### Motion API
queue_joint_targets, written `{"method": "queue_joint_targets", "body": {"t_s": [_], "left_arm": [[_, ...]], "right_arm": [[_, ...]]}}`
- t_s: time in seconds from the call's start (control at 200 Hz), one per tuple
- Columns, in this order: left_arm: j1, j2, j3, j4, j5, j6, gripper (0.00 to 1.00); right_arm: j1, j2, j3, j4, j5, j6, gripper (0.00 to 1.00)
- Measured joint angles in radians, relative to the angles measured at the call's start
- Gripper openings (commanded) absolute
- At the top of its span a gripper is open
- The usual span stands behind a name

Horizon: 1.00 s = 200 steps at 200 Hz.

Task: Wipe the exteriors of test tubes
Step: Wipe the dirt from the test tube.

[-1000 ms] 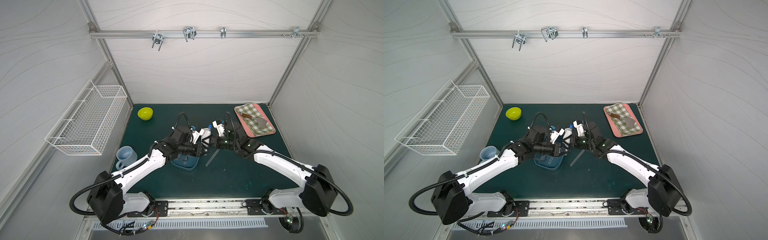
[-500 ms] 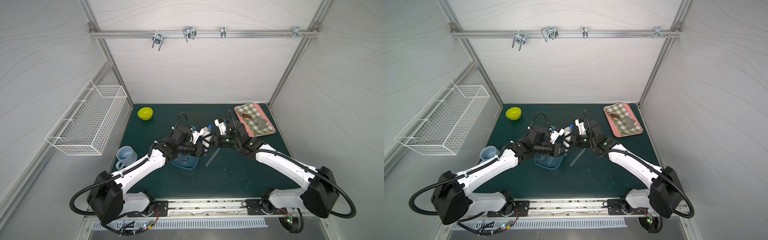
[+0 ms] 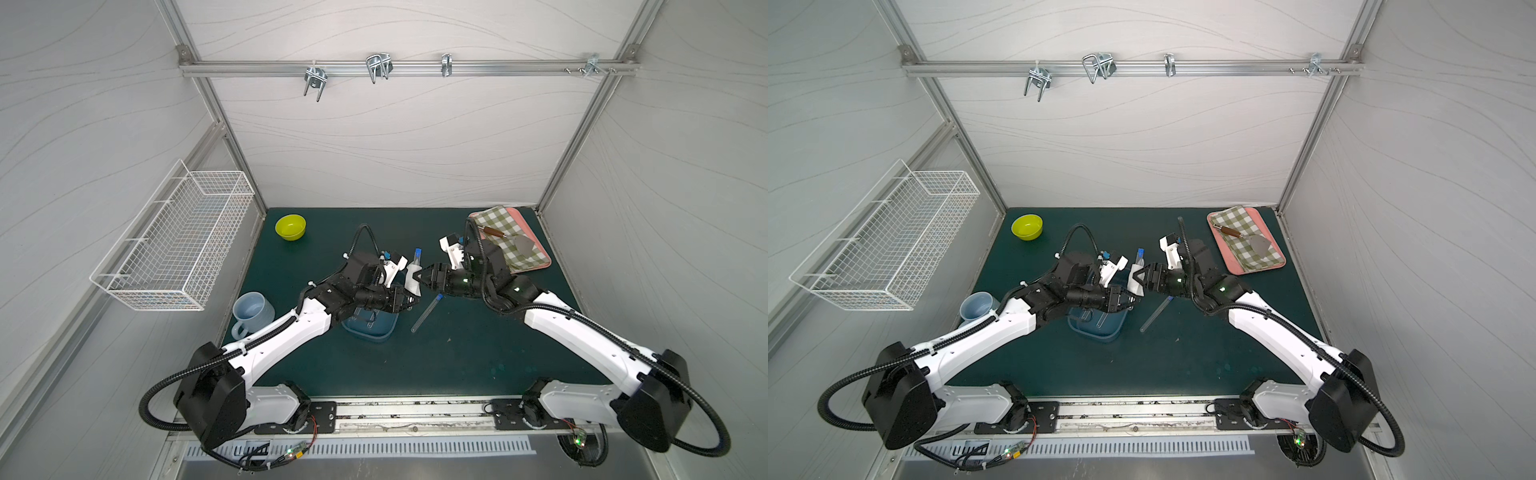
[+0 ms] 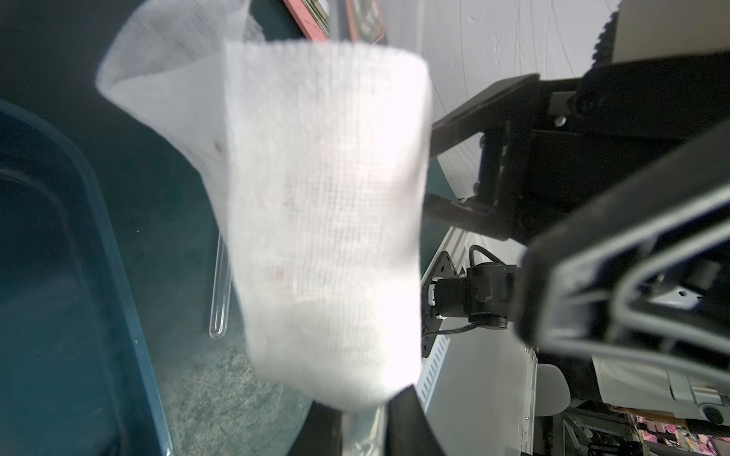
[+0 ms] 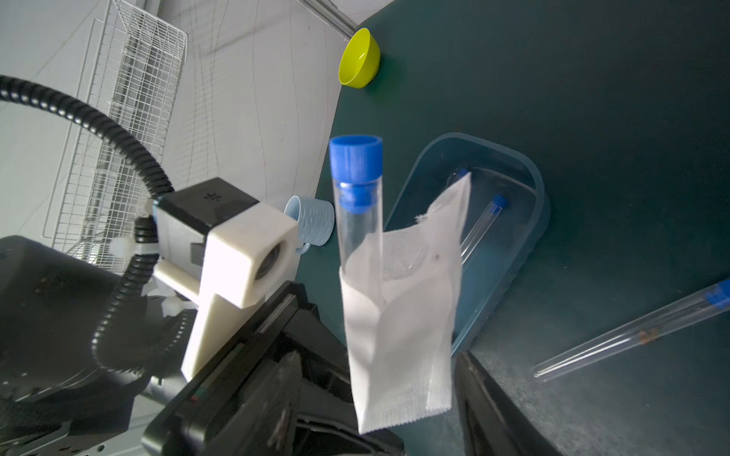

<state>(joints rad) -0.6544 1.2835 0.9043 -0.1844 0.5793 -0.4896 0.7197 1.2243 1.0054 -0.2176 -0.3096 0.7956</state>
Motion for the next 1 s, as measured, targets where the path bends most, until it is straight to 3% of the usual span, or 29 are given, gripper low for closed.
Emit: {"method": "queue_joint_targets", "body": {"t_s": [0.325,0.49,0.575,1.0], "left_arm": [[-0.018,0.0,0.002,-0.018,-0.053,0.026,0.07],[-0.034,0.0,0.002,-0.031,-0.08,0.037,0.07],[-0.039,0.0,0.002,-0.036,-0.09,0.042,0.07],[-0.057,0.0,0.002,-0.051,-0.101,0.052,0.07]], "right_arm": [[0.043,0.088,0.07,-0.006,0.03,0.019,0.49],[0.06,0.134,0.069,0.0,0.058,0.039,0.32],[0.06,0.142,0.069,0.005,0.074,0.046,0.28],[-0.042,0.199,0.211,-0.005,0.068,-0.023,0.27]]}}
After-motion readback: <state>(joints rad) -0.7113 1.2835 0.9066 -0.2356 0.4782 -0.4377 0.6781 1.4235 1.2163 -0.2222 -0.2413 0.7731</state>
